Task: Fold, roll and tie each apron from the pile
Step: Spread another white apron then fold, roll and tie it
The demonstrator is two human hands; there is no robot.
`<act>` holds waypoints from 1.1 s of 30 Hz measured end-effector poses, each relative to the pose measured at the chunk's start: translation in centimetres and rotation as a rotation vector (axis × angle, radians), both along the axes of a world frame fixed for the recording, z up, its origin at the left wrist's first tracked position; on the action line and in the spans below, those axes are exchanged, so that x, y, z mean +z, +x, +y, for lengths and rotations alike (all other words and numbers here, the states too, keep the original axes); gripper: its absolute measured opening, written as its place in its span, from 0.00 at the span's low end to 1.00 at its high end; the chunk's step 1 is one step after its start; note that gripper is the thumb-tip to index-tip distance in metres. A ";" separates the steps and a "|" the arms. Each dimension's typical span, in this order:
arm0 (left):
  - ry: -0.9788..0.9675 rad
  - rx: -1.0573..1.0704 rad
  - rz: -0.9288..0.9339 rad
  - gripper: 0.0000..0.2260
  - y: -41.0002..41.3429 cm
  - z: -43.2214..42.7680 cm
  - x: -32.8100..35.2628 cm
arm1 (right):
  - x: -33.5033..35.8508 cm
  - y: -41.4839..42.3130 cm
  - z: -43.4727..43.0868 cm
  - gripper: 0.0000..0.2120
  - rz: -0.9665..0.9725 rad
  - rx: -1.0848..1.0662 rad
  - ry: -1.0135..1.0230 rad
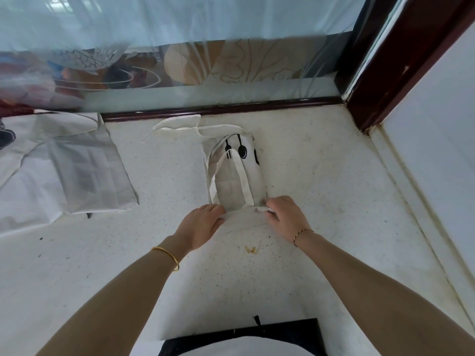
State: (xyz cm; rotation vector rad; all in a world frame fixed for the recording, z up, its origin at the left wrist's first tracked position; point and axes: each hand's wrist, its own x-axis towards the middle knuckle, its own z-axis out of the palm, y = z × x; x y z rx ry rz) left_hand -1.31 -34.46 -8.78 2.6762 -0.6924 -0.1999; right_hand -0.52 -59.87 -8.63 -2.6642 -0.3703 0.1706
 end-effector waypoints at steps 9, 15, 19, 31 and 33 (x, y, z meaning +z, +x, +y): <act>-0.013 -0.008 0.067 0.07 0.6 -0.2 0.4 | 0.0 0.2 -0.2 0.10 0.099 0.058 -0.020; 0.002 0.093 0.142 0.08 1.4 -0.7 1.3 | -0.1 0.7 0.5 0.08 0.162 -0.091 0.131; -0.016 0.156 0.149 0.08 1.9 -0.9 1.1 | -0.1 1.1 1.4 0.07 0.180 -0.212 0.194; 0.249 -0.085 -0.011 0.24 0.8 -1.4 -0.2 | -0.7 1.3 3.5 0.12 0.013 -0.163 -0.181; 0.277 -0.086 0.013 0.26 1.4 -1.5 -0.2 | -0.5 1.3 3.5 0.13 -0.071 -0.065 -0.269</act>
